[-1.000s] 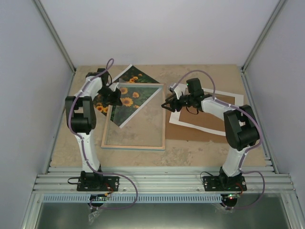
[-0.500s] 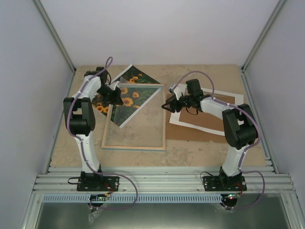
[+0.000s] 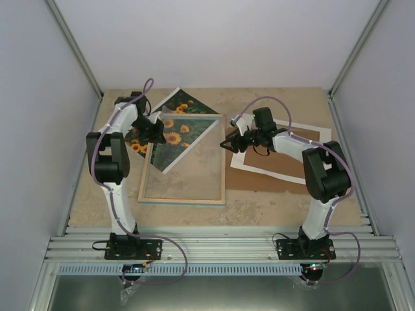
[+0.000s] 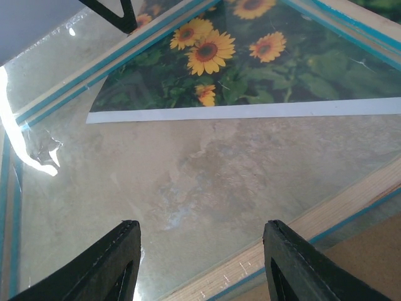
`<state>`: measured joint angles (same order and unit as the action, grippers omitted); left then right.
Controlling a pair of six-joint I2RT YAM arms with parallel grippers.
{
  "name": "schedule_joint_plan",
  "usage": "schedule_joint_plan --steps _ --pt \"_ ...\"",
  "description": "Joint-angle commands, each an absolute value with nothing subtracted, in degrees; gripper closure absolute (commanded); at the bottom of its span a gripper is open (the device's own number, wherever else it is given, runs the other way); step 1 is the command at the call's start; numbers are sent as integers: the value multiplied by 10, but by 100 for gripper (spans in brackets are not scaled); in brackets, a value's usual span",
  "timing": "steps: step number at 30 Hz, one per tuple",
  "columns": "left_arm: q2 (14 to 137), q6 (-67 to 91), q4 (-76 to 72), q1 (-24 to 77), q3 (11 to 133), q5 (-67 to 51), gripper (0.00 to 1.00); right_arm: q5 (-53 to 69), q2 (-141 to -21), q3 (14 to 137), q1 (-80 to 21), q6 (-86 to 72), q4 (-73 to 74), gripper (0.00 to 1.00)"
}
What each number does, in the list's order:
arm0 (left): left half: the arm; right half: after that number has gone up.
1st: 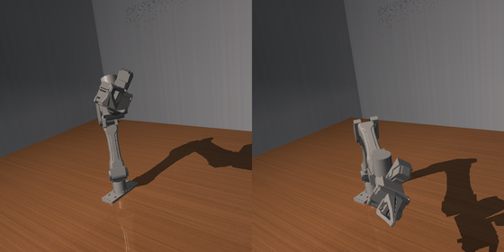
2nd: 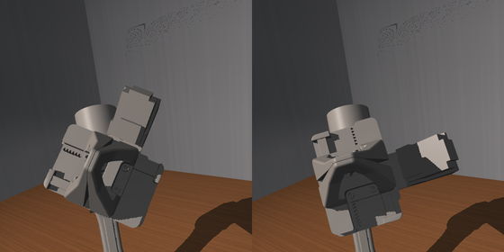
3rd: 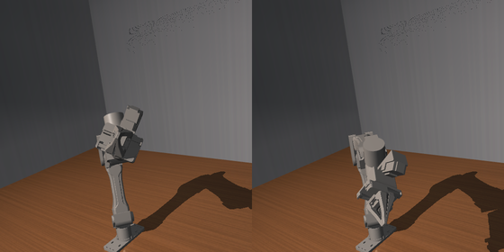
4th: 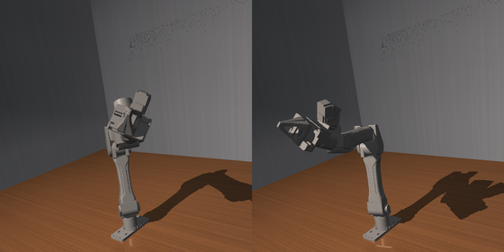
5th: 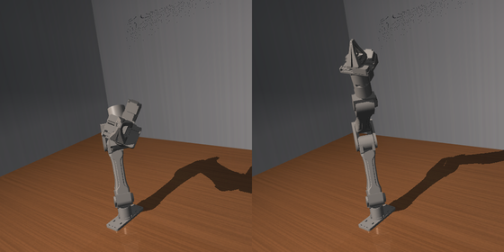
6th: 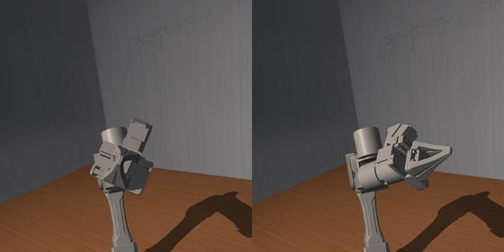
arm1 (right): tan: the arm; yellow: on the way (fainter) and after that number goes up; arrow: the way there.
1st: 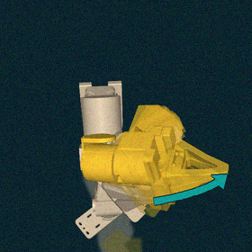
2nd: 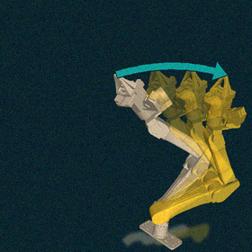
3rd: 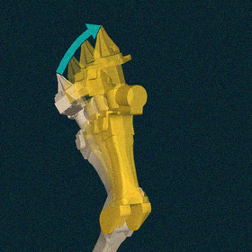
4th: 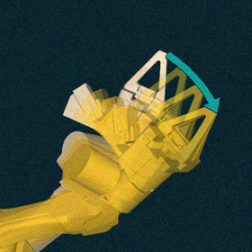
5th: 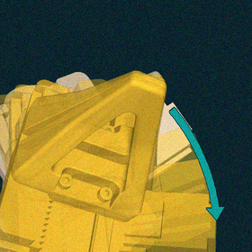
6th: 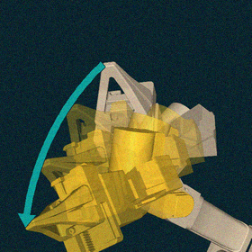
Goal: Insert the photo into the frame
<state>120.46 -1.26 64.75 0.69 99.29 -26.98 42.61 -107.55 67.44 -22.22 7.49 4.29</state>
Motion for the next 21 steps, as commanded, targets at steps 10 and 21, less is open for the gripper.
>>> schedule_joint_plan --steps 10,21 --pt "1215 -6 633 2 1003 -197 100 420 -1090 686 -224 84 43 45" --pt "1176 -15 600 2 971 -213 100 420 -1091 685 -223 86 43 45"
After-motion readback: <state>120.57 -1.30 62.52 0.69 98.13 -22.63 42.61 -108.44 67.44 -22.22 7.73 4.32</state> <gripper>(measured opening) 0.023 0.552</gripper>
